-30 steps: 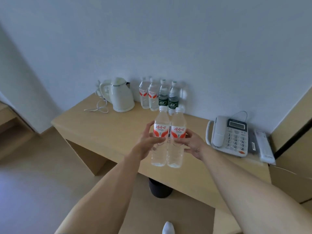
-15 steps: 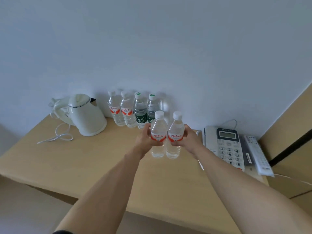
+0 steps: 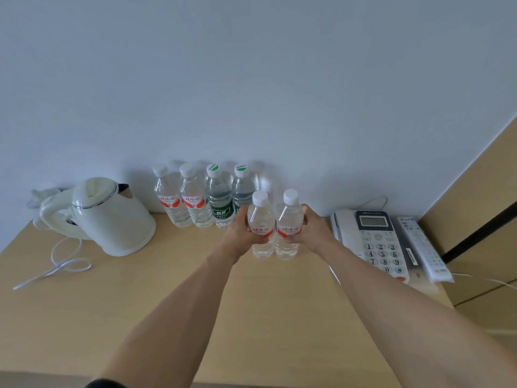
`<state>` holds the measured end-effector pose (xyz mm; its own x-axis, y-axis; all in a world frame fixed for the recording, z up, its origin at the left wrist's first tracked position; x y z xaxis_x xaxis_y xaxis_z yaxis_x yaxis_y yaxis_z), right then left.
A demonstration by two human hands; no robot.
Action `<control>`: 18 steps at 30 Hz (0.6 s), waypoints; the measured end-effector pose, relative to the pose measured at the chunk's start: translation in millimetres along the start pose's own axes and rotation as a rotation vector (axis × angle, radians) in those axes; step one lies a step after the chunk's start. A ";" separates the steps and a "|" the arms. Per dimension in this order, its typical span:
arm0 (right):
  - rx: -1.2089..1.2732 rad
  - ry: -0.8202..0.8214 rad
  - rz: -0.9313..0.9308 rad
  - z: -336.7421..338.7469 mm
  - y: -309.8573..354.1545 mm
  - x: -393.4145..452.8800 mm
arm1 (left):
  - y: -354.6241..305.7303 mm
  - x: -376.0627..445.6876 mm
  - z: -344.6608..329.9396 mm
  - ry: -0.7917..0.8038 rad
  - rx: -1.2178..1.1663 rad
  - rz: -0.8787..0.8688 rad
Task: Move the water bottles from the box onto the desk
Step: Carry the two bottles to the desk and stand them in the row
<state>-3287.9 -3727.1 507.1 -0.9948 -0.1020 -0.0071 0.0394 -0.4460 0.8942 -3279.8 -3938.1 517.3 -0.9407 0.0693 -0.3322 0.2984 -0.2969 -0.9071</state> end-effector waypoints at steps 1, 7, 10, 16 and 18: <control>-0.011 0.002 -0.004 -0.3 0.6 -0.2 | 2.0 2.0 0.6 0.003 -0.004 0.000; -0.070 0.025 0.008 1.2 7.6 -8.6 | 0.7 -2.0 2.1 0.000 0.091 -0.051; -0.047 0.021 0.043 8.2 18.1 -12.8 | -11.4 -11.2 8.8 -0.056 0.228 -0.112; -0.149 -0.076 0.234 31.3 51.4 -23.3 | -60.1 -42.2 31.2 -0.506 0.854 -0.648; -0.194 -0.085 0.276 34.0 58.5 -24.3 | -74.1 -46.5 30.0 -0.529 0.988 -0.751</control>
<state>-3264.6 -3720.5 574.8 -0.9482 -0.1714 0.2675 0.3168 -0.5737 0.7553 -3263.1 -3947.8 607.8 -0.8400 0.2106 0.5001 -0.3415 -0.9214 -0.1856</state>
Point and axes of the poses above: each hand's wrist, its own x-axis towards the middle knuckle, its own z-axis out of the back of the hand, y = z × x, the point moved 2 cm from there along x, towards the middle knuckle, and after that the axes turned 10 degrees about z, right-handed, at the moved point
